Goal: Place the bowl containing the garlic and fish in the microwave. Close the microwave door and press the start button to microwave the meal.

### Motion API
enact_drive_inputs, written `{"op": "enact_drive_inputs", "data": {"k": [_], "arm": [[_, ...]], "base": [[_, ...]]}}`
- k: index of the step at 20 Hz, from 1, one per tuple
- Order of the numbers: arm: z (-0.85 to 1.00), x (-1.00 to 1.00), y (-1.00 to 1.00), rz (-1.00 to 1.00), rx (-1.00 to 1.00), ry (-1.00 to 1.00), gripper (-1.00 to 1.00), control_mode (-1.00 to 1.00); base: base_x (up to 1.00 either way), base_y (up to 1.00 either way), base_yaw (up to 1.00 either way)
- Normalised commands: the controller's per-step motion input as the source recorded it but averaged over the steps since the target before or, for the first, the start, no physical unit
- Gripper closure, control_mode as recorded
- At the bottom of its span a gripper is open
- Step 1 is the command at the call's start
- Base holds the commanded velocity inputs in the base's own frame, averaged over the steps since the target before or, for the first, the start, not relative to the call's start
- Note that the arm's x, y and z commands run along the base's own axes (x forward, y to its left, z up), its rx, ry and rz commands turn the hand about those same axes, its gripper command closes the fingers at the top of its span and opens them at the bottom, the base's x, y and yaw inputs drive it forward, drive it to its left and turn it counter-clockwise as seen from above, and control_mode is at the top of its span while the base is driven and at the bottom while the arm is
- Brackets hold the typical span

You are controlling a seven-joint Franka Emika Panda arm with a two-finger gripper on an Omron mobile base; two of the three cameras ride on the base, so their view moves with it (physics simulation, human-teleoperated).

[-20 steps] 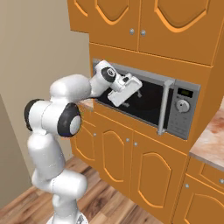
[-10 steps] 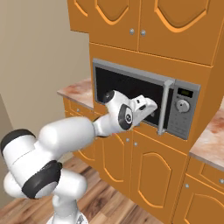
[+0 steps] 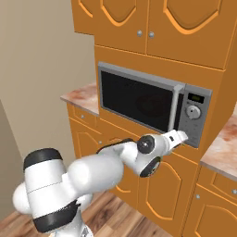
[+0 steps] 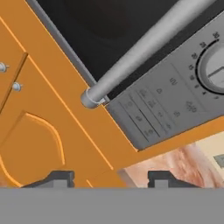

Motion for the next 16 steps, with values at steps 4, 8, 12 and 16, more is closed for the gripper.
{"op": "enact_drive_inputs", "data": {"k": [4, 8, 12, 16], "arm": [[0.0, -0.31, -0.68, 0.33, 0.13, -0.18, 1.0, -1.0], [0.11, -0.45, -0.64, 0.33, 0.09, -0.33, 1.0, -1.0], [0.2, -0.38, -0.52, 0.14, 0.01, -0.32, 1.0, -1.0], [0.28, -0.13, -0.1, 0.02, 0.0, -0.27, 1.0, -1.0]], "base": [[0.0, 0.0, 0.0], [0.0, 0.0, 0.0], [0.0, 0.0, 0.0], [0.0, 0.0, 0.0]]}}
